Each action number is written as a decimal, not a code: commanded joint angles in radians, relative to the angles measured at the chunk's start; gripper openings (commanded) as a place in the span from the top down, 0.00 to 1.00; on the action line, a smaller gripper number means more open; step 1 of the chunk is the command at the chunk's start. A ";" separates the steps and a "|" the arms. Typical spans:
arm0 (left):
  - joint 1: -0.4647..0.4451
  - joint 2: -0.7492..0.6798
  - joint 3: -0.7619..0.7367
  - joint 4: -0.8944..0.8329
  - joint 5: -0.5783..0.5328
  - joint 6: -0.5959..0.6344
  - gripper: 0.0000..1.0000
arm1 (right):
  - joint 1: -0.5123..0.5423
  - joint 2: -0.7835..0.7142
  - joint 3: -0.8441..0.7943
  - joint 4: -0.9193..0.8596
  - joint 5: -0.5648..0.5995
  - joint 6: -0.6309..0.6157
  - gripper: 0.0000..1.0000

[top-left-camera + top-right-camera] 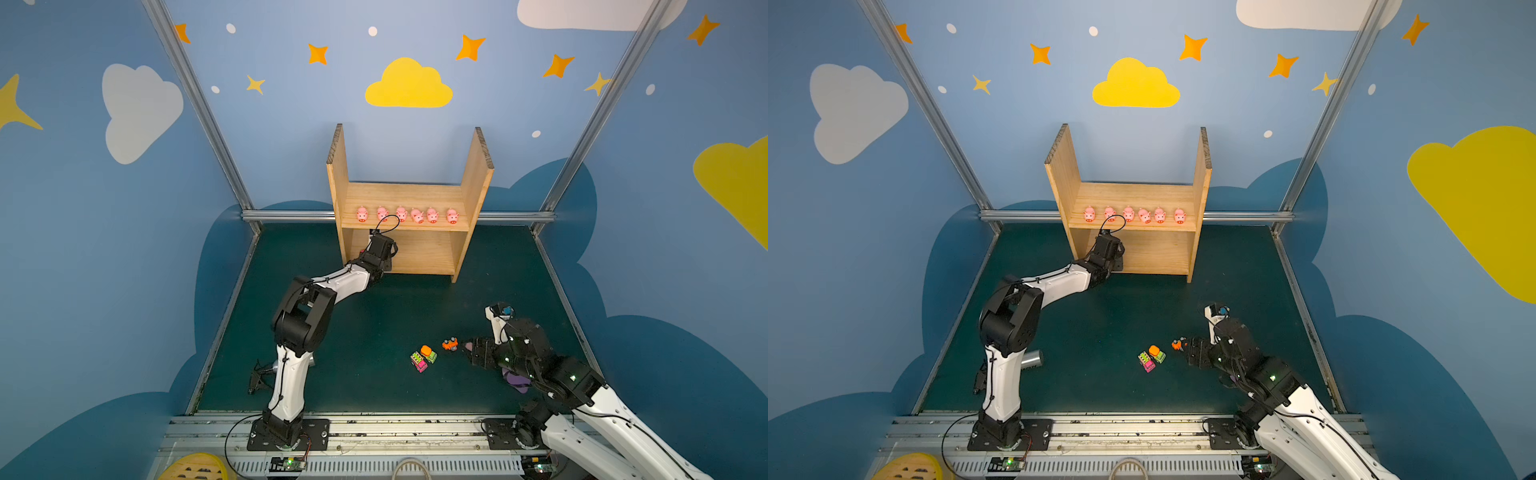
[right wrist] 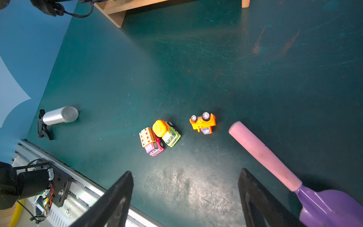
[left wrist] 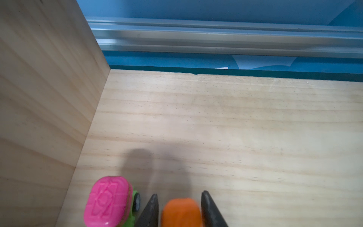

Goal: Place and organize the plastic toys onto the shelf
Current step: 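Lower the orange-topped truck beside the pink-topped truck with the left gripper, then open the left gripper and draw the left arm back from the shelf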

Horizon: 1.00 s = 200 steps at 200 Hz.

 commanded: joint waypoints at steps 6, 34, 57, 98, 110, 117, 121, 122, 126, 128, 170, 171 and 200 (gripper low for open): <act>0.006 0.015 0.021 -0.018 0.011 -0.001 0.63 | -0.008 0.002 0.018 0.012 -0.011 -0.014 0.17; 0.006 0.010 0.019 -0.018 0.013 -0.004 0.61 | -0.010 0.000 0.017 0.012 -0.013 -0.014 0.17; 0.005 -0.002 0.017 -0.016 0.012 -0.003 0.55 | -0.013 0.000 0.013 0.013 -0.016 -0.014 0.17; 0.006 -0.022 0.024 -0.028 0.001 0.011 0.43 | -0.016 -0.003 0.012 0.015 -0.025 -0.014 0.17; 0.005 -0.031 0.021 -0.030 -0.001 0.013 0.40 | -0.017 -0.006 0.012 0.015 -0.025 -0.014 0.17; 0.005 -0.037 0.019 -0.030 -0.003 0.014 0.39 | -0.017 -0.008 0.012 0.015 -0.026 -0.013 0.17; 0.003 -0.043 0.018 -0.030 -0.003 0.016 0.39 | -0.018 -0.009 0.011 0.015 -0.027 -0.013 0.17; 0.004 -0.044 0.017 -0.030 -0.003 0.017 0.39 | -0.019 -0.009 0.011 0.015 -0.028 -0.013 0.17; 0.005 -0.047 0.016 -0.030 -0.003 0.016 0.38 | -0.019 -0.010 0.010 0.014 -0.029 -0.013 0.17; 0.005 -0.049 0.015 -0.031 -0.003 0.016 0.38 | -0.019 -0.011 0.010 0.014 -0.029 -0.013 0.17; -0.004 -0.102 -0.016 -0.029 -0.002 0.019 0.34 | -0.020 -0.028 -0.001 0.013 -0.048 -0.003 0.17; -0.005 -0.103 -0.017 -0.028 -0.002 0.019 0.34 | -0.020 -0.029 -0.002 0.012 -0.048 -0.003 0.17; -0.020 -0.140 -0.046 -0.028 -0.002 0.017 0.32 | -0.020 -0.046 -0.003 0.009 -0.054 0.004 0.17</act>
